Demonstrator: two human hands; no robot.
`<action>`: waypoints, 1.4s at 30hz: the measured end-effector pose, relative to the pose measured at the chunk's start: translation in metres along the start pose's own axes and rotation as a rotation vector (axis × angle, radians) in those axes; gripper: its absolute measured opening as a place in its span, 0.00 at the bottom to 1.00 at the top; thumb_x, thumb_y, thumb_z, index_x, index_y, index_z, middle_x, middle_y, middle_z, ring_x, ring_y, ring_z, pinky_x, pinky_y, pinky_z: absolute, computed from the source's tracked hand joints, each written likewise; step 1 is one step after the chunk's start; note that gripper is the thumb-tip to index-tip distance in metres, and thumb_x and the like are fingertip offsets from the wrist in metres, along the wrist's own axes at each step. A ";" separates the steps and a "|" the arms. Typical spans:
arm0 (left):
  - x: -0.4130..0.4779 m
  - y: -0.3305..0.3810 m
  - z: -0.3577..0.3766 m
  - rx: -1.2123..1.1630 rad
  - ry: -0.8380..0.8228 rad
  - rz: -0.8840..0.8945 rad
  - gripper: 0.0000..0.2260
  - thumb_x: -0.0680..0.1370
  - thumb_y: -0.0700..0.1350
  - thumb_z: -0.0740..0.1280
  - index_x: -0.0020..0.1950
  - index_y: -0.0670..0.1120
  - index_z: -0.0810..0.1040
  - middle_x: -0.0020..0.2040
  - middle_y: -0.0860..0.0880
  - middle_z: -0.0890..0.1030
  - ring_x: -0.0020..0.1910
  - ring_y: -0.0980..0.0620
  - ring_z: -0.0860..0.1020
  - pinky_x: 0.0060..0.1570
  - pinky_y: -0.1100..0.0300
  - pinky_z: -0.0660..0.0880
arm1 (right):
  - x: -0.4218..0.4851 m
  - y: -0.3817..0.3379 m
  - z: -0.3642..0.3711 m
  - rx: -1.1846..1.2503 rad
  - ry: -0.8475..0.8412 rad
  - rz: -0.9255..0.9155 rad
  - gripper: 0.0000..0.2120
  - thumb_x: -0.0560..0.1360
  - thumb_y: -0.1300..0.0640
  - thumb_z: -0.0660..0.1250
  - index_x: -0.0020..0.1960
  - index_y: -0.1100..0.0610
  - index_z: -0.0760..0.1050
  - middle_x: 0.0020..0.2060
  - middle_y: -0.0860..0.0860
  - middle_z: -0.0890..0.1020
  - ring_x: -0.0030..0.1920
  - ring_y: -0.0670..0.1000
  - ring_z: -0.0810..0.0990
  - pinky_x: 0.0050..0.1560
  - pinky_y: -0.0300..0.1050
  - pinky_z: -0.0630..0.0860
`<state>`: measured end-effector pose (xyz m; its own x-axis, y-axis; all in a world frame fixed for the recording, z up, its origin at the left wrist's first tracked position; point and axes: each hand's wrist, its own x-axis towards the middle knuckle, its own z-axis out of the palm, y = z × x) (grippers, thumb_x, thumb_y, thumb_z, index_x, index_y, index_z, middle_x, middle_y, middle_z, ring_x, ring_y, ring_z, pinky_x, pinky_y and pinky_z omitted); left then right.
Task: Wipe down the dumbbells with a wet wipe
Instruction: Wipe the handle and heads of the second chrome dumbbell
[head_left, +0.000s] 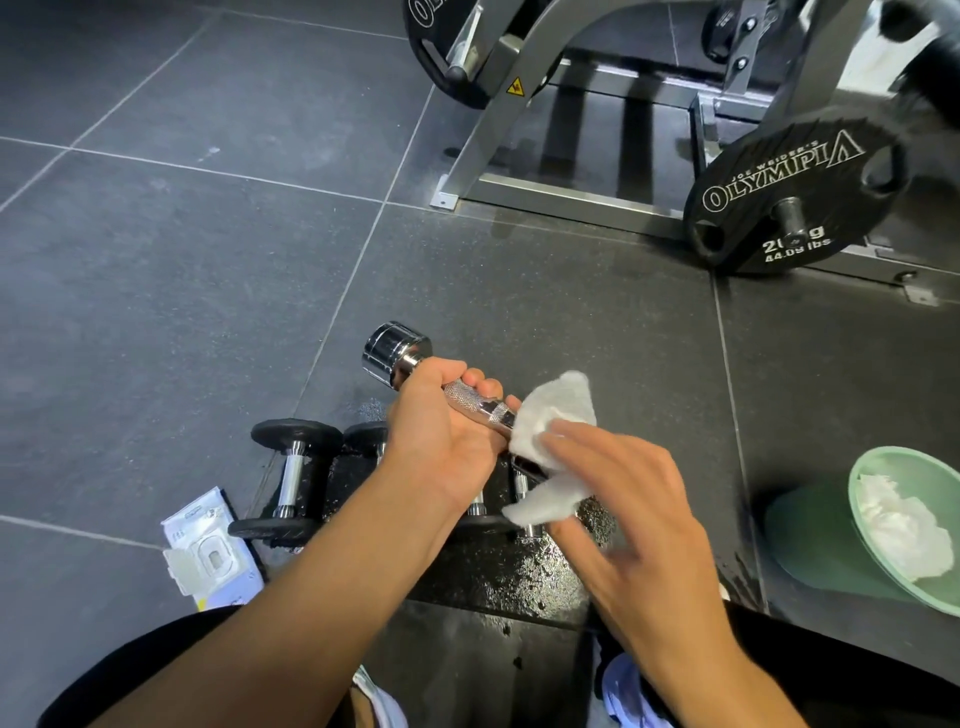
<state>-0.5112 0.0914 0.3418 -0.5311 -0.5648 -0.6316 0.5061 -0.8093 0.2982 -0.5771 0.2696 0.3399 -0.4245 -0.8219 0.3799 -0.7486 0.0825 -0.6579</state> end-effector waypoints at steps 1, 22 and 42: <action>0.001 -0.001 -0.001 0.014 0.000 0.000 0.08 0.79 0.37 0.60 0.41 0.46 0.67 0.34 0.49 0.69 0.31 0.51 0.69 0.32 0.58 0.77 | 0.003 0.002 0.003 -0.096 -0.019 -0.046 0.18 0.78 0.52 0.72 0.67 0.54 0.81 0.68 0.46 0.79 0.63 0.55 0.75 0.70 0.39 0.64; -0.003 -0.004 0.004 -0.048 -0.051 -0.057 0.11 0.81 0.39 0.58 0.39 0.47 0.65 0.33 0.49 0.66 0.33 0.50 0.65 0.41 0.54 0.68 | 0.026 0.003 0.013 0.152 -0.155 0.257 0.21 0.81 0.54 0.68 0.73 0.50 0.69 0.65 0.49 0.75 0.61 0.36 0.75 0.58 0.29 0.71; -0.001 0.004 0.002 -0.168 -0.091 -0.101 0.12 0.83 0.40 0.57 0.39 0.47 0.66 0.34 0.50 0.66 0.32 0.52 0.65 0.43 0.56 0.69 | 0.022 -0.011 0.033 1.131 -0.108 0.653 0.24 0.85 0.42 0.54 0.65 0.59 0.75 0.40 0.63 0.74 0.31 0.55 0.68 0.31 0.54 0.67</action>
<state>-0.5099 0.0882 0.3454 -0.6399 -0.5008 -0.5829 0.5498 -0.8283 0.1082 -0.5611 0.2321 0.3342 -0.4616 -0.8558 -0.2337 0.4393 0.0084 -0.8983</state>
